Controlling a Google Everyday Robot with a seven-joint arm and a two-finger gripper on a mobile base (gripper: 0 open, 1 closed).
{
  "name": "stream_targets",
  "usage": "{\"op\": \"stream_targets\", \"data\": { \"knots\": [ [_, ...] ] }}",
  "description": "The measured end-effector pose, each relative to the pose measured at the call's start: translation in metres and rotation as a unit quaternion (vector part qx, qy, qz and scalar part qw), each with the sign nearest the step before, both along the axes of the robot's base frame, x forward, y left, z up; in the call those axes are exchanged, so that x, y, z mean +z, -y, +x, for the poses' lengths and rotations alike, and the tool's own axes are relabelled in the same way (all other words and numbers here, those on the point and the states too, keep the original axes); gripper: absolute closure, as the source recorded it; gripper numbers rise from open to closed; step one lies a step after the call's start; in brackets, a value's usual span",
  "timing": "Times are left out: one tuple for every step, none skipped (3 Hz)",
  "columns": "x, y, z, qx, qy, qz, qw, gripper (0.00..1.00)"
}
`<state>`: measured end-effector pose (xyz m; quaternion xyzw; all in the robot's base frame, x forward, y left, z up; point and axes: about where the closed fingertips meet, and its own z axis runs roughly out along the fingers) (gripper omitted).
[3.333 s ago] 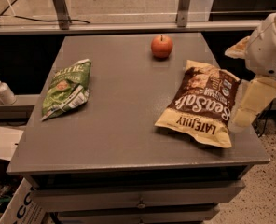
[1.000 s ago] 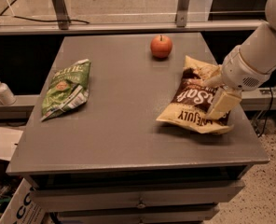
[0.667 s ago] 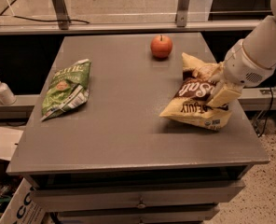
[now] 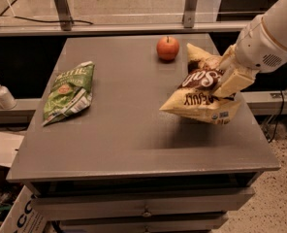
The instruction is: Move brown chip bag near green jalapeno chip bag
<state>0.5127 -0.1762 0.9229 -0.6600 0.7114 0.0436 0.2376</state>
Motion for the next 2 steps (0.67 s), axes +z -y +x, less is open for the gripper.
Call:
{"op": "stream_targets", "data": {
  "knots": [
    [0.0202, -0.0370, -0.0002, 0.034, 0.015, 0.039, 0.9985, 1.00],
    [0.0202, -0.0370, -0.0002, 0.034, 0.015, 0.039, 0.9985, 1.00]
  ]
}}
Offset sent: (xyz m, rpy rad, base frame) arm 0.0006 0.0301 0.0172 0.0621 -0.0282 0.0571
